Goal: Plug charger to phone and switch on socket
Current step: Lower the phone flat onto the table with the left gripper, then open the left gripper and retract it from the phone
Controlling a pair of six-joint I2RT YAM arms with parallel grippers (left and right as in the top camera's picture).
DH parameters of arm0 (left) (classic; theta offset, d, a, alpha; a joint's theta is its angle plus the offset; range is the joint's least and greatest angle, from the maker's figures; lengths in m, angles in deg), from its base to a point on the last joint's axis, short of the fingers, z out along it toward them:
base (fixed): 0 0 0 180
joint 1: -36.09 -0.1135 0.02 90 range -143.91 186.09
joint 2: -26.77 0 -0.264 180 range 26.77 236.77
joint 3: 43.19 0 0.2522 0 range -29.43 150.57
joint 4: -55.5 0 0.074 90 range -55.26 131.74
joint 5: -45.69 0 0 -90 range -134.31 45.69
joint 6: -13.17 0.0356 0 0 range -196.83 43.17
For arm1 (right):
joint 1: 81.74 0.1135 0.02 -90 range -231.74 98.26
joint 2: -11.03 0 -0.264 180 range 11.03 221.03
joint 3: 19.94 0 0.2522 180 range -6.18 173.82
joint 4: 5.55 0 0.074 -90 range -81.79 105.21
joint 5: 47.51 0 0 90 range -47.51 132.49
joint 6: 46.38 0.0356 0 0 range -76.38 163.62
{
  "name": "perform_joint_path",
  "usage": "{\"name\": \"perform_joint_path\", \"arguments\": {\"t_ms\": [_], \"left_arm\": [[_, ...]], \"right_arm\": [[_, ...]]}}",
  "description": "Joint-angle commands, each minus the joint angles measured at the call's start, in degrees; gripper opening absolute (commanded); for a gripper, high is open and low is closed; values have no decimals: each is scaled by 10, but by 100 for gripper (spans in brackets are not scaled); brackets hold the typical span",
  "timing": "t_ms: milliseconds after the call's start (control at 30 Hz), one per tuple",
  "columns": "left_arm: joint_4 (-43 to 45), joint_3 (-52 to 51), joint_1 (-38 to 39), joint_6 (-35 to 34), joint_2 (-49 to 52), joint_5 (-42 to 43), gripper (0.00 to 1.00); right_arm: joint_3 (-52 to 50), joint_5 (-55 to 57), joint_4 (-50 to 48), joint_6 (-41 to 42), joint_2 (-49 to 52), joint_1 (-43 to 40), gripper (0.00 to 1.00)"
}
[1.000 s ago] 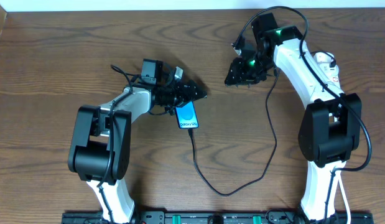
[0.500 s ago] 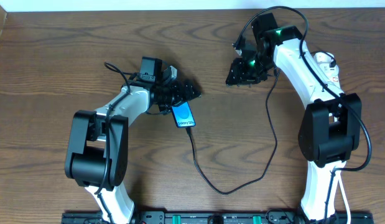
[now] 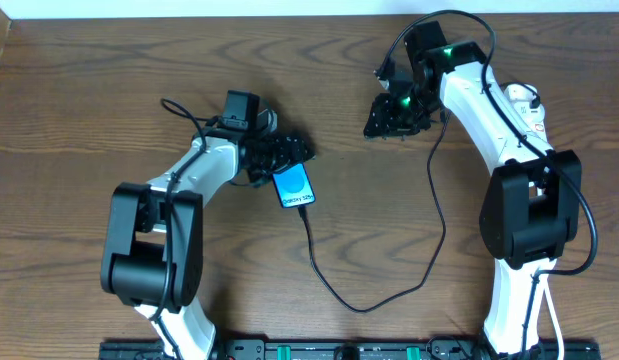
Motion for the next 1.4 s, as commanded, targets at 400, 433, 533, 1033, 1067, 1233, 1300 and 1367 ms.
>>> {"name": "perform_joint_path", "arguments": {"t_ms": [400,433,533,1033,1067,1233,1300,1367], "left_arm": [[-17,-16,-61,10,-169,-38,95],[-14,-16,-66,16,-184,-30,95],[-2,-16,-82,25,-230,-5,96],[12,-16,-140,25,-399,39,95],[12,-16,-140,25,-398,39,95],[10,-17,-140,25,-396,39,95],[10,-17,-140,25,-396,39,95],[10,-17,-140,25,-396,39,95]], "right_arm": [[6,3,1,-8,-4,1,36],[6,3,1,-8,-4,1,36],[6,3,2,-8,-4,1,36],[6,3,1,-8,-4,1,35],[6,3,2,-8,-4,1,35],[6,3,2,-8,-4,1,35],[6,3,1,-8,-4,1,35],[6,3,3,-8,-4,1,35]]}}
